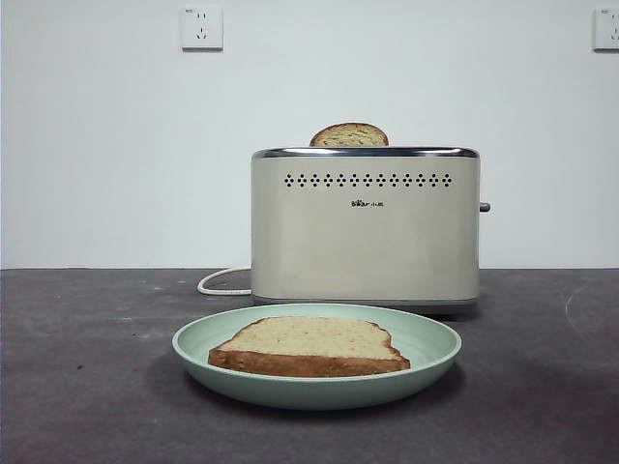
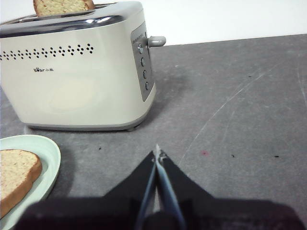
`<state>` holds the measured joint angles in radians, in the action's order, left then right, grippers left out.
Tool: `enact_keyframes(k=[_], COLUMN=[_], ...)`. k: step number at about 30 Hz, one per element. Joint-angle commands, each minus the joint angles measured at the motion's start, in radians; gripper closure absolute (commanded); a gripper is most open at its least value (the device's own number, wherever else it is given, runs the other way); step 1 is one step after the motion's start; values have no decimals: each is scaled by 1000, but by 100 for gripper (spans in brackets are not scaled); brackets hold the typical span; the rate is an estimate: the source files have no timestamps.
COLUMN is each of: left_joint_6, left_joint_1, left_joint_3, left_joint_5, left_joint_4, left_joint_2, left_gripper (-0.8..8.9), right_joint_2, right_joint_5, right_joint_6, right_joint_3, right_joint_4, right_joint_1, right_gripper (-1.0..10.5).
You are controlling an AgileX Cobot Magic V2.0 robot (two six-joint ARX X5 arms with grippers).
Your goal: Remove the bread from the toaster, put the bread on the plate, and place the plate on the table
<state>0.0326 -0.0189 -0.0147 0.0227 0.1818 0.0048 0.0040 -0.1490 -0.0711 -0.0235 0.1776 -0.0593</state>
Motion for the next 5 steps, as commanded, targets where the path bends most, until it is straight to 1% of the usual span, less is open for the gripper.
enact_keyframes(k=[1,5], left_joint_6=[-6,-6], left_joint_1=[-3,-3], left_joint_3=[12,12], left_joint_5=[1,1], left_joint_4=[-8,-8], left_joint_2=[-2,-2], left_gripper=[817,817], right_joint_2=[-2,-2], right_joint_5=[0,0], right_joint_6=[-10,-10], right_joint_3=[17,17], right_joint_4=[-7,-7], right_joint_1=[-1,-1], right_gripper=[946,946])
